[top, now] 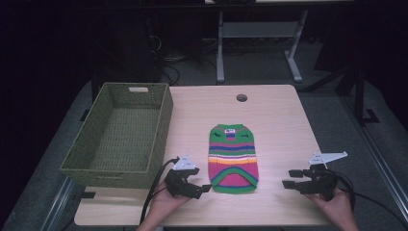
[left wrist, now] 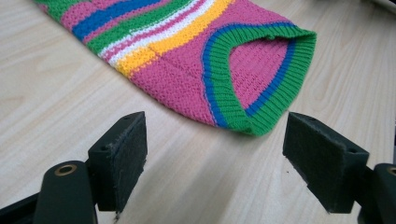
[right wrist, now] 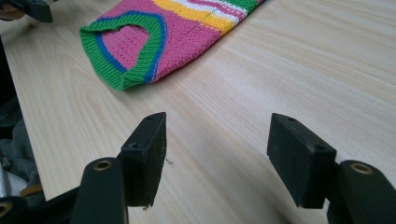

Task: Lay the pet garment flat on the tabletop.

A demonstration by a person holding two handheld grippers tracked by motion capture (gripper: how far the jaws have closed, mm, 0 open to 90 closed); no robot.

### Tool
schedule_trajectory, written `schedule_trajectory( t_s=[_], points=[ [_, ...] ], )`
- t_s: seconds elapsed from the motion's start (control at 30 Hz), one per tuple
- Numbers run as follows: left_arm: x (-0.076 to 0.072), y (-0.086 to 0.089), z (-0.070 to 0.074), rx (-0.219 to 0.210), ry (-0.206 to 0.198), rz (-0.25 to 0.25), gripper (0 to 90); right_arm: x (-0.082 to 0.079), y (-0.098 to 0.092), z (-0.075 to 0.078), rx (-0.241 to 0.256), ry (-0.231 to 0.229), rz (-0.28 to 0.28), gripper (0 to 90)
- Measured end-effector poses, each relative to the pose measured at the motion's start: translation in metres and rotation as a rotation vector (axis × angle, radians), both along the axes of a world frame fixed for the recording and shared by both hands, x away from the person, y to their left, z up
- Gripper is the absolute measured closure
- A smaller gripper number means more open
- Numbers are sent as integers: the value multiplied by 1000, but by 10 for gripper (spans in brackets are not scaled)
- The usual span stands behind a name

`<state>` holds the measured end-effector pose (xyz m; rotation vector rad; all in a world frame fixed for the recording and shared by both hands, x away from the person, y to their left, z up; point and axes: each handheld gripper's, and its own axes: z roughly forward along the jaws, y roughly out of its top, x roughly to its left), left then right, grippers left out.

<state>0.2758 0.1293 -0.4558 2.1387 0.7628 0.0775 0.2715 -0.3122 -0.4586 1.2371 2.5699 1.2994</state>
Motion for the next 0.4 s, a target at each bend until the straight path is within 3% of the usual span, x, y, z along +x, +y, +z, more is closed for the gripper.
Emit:
schedule_trajectory(
  t_s=[0.13,0.2,0.3,0.4],
  points=[
    [-4,3,-2,-7,4,-1,213,-7,-1,0,12,-21,-9,358],
    [-6,5,-2,-10,-4,-5,210,-11,-1,-2,11,-10,-7,351],
    [-10,5,4,-44,1,-14,207,-16,-2,-2,18,-6,4,350],
    [-12,3,11,-90,-1,-16,202,-19,-4,0,40,-34,3,348]
  ],
)
